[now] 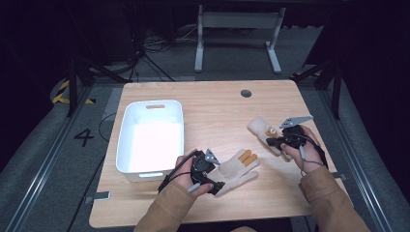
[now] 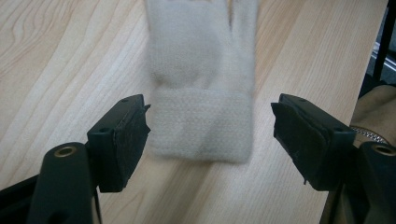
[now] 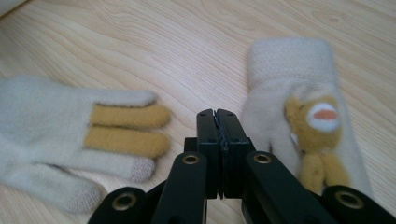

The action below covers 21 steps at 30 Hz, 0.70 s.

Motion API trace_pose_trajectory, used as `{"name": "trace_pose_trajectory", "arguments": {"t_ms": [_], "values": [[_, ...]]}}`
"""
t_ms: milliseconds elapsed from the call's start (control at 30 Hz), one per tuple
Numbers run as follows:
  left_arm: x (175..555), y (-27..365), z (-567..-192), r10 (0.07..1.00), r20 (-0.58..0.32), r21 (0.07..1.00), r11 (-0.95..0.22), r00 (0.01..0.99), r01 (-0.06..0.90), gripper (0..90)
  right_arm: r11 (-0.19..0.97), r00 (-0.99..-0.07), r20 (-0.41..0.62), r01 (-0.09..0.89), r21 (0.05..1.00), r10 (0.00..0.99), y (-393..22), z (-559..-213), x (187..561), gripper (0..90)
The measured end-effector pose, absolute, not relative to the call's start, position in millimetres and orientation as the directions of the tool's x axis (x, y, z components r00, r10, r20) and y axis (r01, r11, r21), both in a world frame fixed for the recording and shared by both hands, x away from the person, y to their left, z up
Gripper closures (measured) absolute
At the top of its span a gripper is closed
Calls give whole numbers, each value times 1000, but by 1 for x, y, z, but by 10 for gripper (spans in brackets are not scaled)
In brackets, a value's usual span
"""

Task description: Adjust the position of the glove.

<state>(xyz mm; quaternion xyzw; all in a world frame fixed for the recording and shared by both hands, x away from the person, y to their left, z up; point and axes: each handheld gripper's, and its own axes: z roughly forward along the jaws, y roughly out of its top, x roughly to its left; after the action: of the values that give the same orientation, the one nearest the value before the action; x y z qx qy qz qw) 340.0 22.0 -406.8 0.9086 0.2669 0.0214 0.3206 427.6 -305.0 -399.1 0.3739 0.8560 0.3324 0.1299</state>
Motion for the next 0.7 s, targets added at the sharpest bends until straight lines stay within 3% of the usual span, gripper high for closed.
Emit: {"name": "trace_pose_trajectory", "arguments": {"t_ms": [700], "values": [[323, 40, -398, 528, -135, 599, -631, 839, 493, 259, 537, -761, 38, 491, 686, 647, -257, -413, 445, 895]]}}
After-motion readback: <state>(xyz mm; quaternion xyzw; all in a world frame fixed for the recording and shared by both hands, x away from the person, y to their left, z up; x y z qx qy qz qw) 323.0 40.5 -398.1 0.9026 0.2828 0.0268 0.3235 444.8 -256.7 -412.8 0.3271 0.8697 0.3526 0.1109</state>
